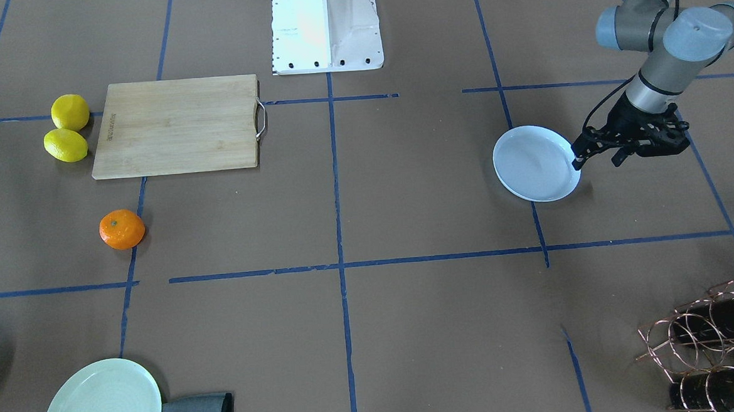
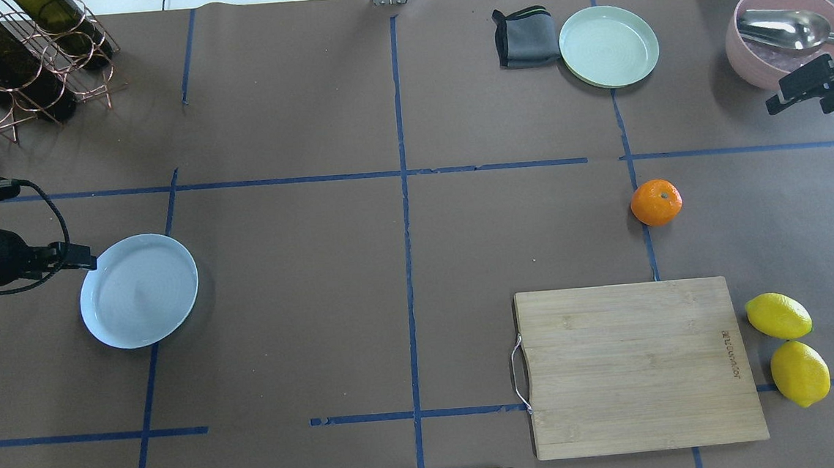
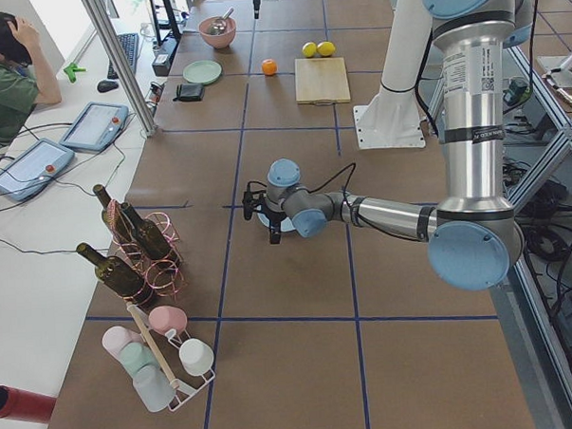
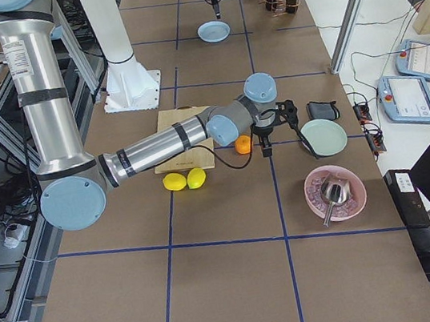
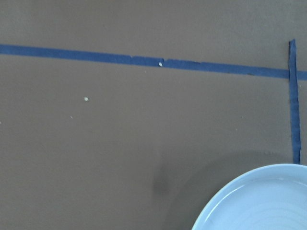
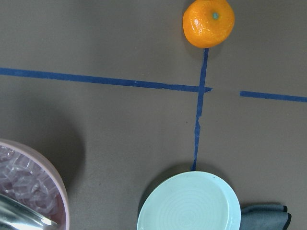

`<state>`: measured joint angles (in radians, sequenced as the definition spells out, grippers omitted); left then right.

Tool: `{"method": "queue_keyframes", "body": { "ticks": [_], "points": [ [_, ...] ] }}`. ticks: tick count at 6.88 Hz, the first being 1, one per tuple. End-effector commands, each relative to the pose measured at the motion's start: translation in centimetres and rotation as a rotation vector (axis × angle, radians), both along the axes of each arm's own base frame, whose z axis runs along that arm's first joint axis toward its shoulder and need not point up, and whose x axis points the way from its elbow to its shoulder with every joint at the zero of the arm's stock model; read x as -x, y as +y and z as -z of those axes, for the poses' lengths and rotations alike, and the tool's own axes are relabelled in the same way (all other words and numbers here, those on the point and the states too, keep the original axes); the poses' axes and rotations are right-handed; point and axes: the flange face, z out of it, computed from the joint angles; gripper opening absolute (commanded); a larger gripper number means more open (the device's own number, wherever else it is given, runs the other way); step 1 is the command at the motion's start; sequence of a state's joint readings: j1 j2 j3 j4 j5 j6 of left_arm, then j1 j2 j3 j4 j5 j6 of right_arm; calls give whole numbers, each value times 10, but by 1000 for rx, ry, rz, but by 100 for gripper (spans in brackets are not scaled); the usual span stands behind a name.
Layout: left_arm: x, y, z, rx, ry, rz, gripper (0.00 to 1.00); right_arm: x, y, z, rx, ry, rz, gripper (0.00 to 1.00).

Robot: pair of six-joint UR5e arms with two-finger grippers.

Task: Pick orange to plate
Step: 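Move the left gripper to the light blue plate's rim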

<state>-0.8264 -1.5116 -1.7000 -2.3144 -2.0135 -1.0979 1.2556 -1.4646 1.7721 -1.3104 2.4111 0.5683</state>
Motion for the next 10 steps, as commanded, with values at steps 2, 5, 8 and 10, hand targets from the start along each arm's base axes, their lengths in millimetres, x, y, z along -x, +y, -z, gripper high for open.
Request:
{"method": "queue_keyframes", "body": {
  "ticks": [2, 5, 8, 10],
  "points": [
    [-20, 12, -4, 6, -6, -18, 94, 5, 0, 4, 4, -2, -1, 100],
    [-29, 18, -3, 5, -3, -40, 93, 5, -1, 7, 9, -4, -7, 100],
    [-30, 18, -9, 12, -12, -41, 59, 5, 0, 10, 5, -8, -7, 100],
    [-29, 19, -10, 12, -14, -44, 27, 5, 0, 10, 5, -8, -7, 100]
  ]
}}
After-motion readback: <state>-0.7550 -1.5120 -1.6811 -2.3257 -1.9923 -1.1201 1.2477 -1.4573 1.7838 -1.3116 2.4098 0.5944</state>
